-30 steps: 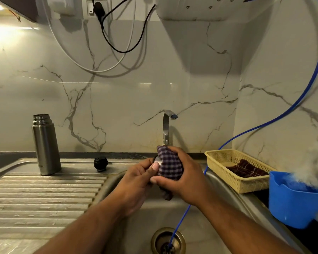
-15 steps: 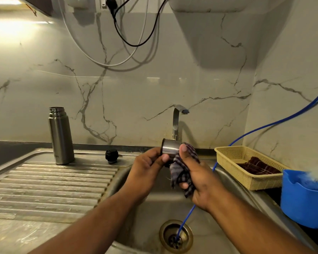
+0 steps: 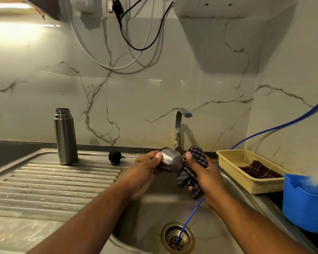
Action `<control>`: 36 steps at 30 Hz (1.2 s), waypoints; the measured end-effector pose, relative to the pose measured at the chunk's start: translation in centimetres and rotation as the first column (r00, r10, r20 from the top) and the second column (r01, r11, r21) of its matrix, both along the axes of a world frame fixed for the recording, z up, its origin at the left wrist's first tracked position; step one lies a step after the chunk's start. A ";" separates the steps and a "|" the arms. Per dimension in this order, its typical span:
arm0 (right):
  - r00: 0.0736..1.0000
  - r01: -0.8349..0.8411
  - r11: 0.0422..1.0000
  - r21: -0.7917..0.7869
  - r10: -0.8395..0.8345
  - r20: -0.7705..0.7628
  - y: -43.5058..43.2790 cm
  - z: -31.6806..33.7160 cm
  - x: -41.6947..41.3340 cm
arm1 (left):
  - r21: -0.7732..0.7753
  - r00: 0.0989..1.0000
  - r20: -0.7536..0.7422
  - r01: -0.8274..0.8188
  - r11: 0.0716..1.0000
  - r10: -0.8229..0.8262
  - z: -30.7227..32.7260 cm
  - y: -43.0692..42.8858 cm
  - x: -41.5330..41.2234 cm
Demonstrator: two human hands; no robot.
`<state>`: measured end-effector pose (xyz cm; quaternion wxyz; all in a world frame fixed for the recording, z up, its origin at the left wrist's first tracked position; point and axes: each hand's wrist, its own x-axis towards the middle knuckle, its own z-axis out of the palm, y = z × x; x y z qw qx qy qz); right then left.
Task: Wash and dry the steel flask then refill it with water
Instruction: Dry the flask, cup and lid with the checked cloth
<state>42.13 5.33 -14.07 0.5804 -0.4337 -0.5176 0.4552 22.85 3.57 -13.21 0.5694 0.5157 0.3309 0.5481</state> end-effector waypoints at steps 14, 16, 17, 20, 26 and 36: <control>0.844 -0.239 0.958 0.157 0.125 0.522 -1.0 -2.1 -2.5 | 0.383 0.180 -0.619 -0.780 0.494 0.765 0.2 5.3 -14.9; 0.839 -0.254 0.952 0.171 0.129 0.529 -0.6 -2.6 -2.8 | 0.421 0.080 -0.704 -0.753 0.505 0.706 -0.1 6.4 -17.3; 0.836 -0.264 0.949 0.173 0.135 0.532 -0.3 -3.0 -2.9 | 0.450 0.024 -0.730 -0.736 0.506 0.683 -0.5 7.0 -18.2; 0.835 -0.280 0.945 0.170 0.153 0.528 0.4 -3.8 -3.1 | 0.496 -0.074 -0.768 -0.697 0.518 0.636 -1.1 8.3 -19.5; 0.851 -0.274 0.950 0.150 0.167 0.498 1.4 -4.8 -2.8 | 0.491 -0.113 -0.793 -0.700 0.519 0.599 -2.9 10.7 -20.8; 0.852 -0.263 0.955 0.138 0.163 0.497 1.1 -4.3 -2.9 | 0.638 -0.353 -0.731 -0.657 0.401 0.583 -3.6 10.9 -19.5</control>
